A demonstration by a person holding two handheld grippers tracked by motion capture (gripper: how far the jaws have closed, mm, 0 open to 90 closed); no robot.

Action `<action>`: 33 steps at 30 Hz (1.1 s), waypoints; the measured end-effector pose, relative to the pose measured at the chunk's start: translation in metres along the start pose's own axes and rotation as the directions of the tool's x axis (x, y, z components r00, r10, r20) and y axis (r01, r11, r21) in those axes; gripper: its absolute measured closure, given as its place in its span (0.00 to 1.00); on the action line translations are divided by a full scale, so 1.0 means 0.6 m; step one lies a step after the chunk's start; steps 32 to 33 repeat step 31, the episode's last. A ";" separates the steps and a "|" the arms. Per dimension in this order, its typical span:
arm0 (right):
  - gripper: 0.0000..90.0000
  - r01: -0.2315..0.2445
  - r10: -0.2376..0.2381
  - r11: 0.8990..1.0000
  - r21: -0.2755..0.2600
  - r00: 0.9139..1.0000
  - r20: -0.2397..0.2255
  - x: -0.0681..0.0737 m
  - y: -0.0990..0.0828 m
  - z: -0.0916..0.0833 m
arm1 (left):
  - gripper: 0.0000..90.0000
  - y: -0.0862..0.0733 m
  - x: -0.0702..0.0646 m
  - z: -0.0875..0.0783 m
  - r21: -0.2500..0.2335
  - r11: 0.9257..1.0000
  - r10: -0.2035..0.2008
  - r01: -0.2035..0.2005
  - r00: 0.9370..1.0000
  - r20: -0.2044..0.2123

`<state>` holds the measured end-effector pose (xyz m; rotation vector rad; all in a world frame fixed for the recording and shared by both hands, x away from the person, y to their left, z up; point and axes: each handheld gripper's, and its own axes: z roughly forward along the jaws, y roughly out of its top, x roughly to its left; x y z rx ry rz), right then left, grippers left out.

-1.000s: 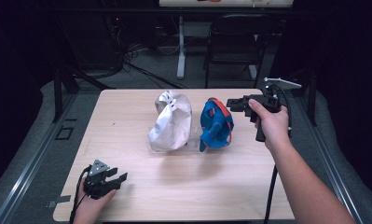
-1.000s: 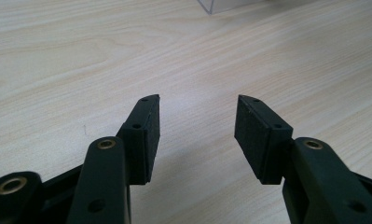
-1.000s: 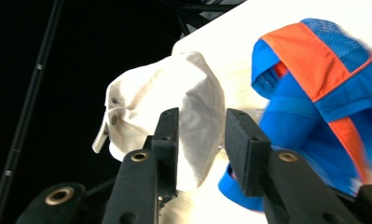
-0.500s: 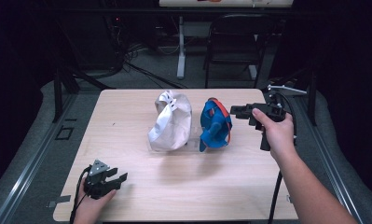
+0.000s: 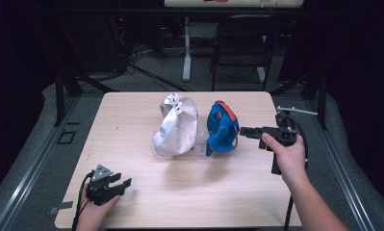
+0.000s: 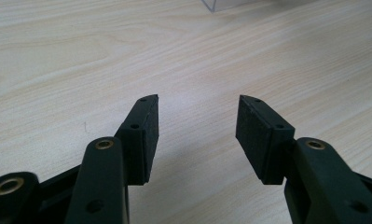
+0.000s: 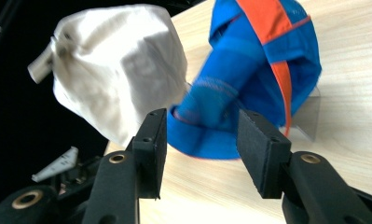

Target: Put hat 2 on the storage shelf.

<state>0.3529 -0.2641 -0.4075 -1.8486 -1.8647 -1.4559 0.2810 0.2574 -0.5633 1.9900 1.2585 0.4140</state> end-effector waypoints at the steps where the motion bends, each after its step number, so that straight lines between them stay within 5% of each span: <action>1: 0.59 0.008 -0.008 1.000 -0.002 1.000 0.003 -0.002 -0.006 0.001 | 0.55 0.000 0.000 0.000 -0.003 1.000 -0.001 0.001 1.000 -0.001; 19: 0.59 0.071 -0.070 0.997 -0.025 0.996 0.052 -0.085 -0.172 0.054 | 0.55 -0.001 0.000 0.002 0.001 1.000 -0.002 0.002 1.000 0.009; 33: 0.56 0.150 -0.137 0.984 -0.091 0.980 0.141 -0.111 -0.216 0.066 | 0.56 0.003 -0.014 0.002 -0.017 0.999 0.028 -0.028 0.999 0.039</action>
